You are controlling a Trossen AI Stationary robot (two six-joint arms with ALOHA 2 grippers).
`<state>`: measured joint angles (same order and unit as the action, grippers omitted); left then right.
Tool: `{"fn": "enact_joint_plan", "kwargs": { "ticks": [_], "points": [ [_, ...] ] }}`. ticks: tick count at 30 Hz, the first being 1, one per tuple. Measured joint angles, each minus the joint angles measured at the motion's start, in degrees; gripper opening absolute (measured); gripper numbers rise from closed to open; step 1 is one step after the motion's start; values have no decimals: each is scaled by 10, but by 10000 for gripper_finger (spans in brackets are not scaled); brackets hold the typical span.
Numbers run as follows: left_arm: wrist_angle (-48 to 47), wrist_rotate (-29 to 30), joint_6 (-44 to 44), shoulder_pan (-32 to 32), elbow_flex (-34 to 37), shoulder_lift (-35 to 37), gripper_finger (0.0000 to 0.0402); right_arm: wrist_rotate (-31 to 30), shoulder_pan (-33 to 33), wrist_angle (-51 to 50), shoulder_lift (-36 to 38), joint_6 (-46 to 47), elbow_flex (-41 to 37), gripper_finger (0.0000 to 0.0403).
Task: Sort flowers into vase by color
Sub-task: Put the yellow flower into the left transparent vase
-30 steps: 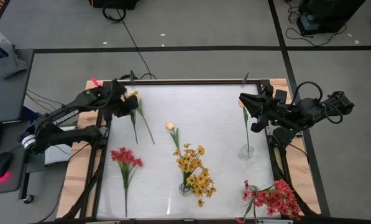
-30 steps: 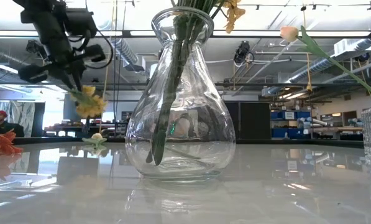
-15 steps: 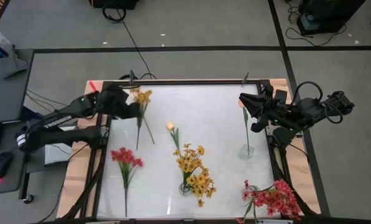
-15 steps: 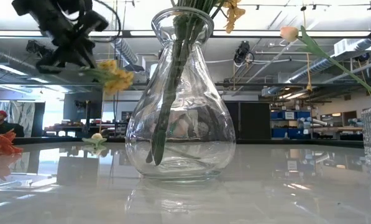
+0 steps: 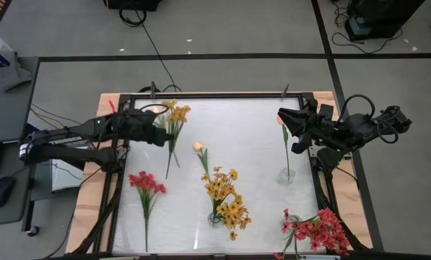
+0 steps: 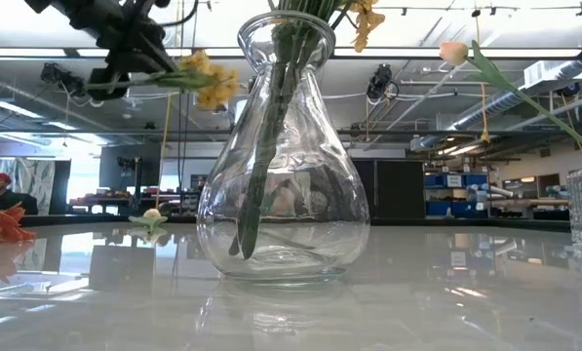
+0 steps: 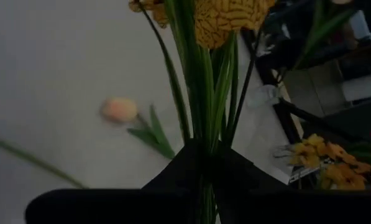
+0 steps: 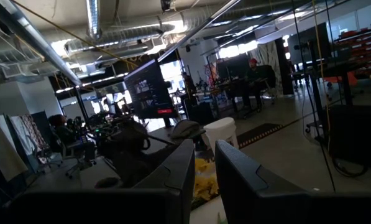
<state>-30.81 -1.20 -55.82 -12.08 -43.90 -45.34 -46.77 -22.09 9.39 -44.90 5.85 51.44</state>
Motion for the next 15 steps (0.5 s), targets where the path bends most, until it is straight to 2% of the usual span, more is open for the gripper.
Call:
{"fn": "enact_joint_plan", "kwargs": {
  "ticks": [8,15],
  "points": [
    [45,15,62,70,0,0,32,0,0,0,0,0,0,75],
    [77,15,76,162,0,8,18,0,0,0,0,0,0,75]
  ]
}}
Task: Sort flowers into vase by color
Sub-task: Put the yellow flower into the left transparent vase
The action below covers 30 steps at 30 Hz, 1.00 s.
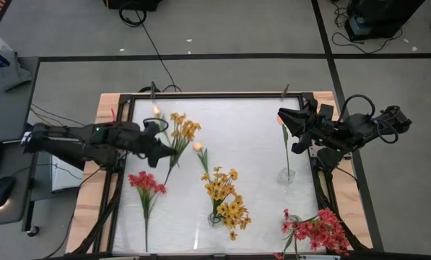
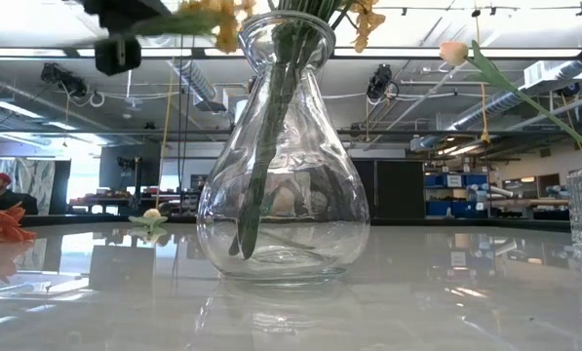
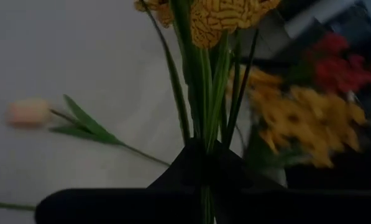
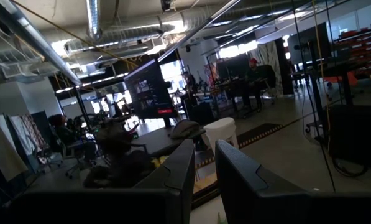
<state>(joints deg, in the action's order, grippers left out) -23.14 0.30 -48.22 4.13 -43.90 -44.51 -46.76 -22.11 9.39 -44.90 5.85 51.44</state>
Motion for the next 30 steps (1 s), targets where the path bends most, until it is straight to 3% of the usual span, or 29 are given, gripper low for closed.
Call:
{"fn": "enact_joint_plan", "kwargs": {
  "ticks": [6,13,23,30],
  "points": [
    [-2,7,13,89,0,11,17,0,0,0,0,0,0,75],
    [17,58,32,197,0,10,17,0,0,0,0,0,0,75],
    [142,154,113,306,0,-3,16,0,0,0,0,0,0,75],
    [240,211,154,358,0,-62,16,0,0,0,0,0,0,75]
  ]
}}
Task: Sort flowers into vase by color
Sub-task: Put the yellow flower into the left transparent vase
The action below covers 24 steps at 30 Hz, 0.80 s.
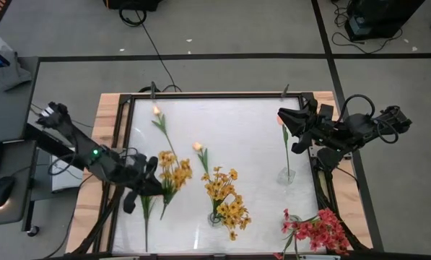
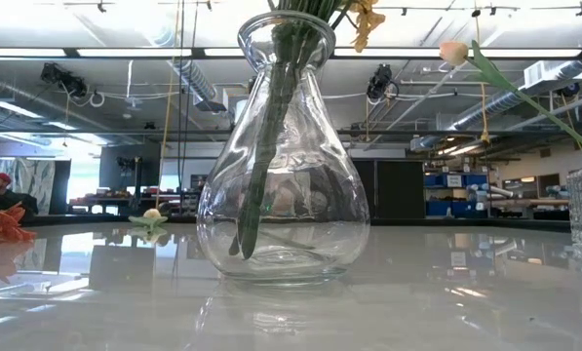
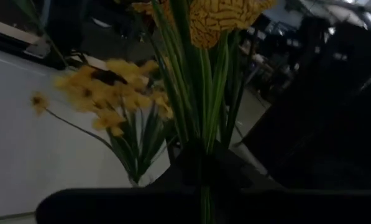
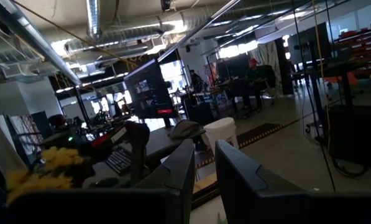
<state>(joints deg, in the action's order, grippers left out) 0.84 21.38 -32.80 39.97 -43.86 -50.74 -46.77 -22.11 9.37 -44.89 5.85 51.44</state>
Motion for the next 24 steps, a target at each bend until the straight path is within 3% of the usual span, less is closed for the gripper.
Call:
{"fn": "enact_joint_plan", "kwargs": {
  "ticks": [8,21,24],
  "points": [
    [99,5,61,24,0,-87,16,0,0,0,0,0,0,75],
    [301,5,248,51,0,-203,16,0,0,0,0,0,0,75],
    [305,5,292,51,-13,-216,16,0,0,0,0,0,0,75]
  ]
}}
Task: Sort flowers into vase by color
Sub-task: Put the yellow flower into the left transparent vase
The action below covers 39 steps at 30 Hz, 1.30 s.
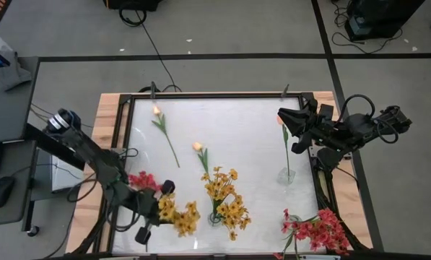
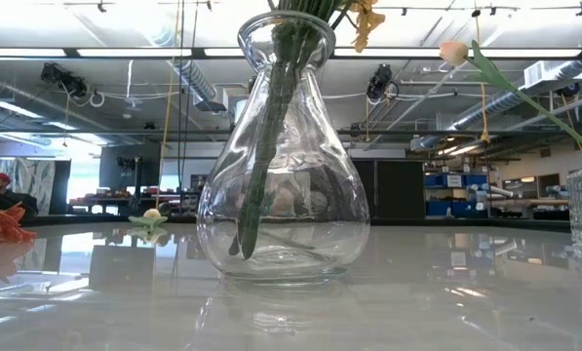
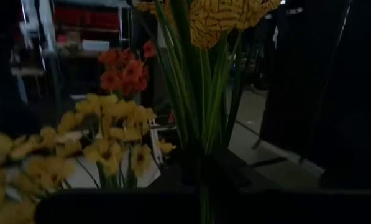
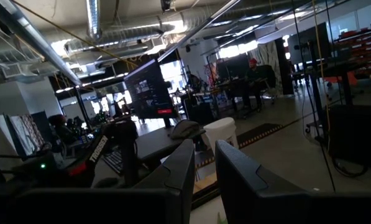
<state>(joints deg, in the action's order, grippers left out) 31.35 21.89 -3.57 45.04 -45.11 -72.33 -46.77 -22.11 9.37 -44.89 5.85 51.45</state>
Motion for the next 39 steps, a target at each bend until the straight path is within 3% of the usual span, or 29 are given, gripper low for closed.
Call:
{"fn": "enact_joint_plan", "kwargs": {
  "ticks": [6,14,23,31,39],
  "points": [
    [7,-40,115,-2,-44,-32,16,0,0,0,0,0,0,75],
    [5,-67,192,-6,-75,-88,16,0,0,0,0,0,0,75],
    [12,-121,251,-19,-78,-128,16,0,0,0,0,0,0,75],
    [15,-124,324,-33,-78,-132,16,0,0,0,0,0,0,75],
    [10,-176,323,-64,-91,-132,16,0,0,0,0,0,0,75]
  ]
}}
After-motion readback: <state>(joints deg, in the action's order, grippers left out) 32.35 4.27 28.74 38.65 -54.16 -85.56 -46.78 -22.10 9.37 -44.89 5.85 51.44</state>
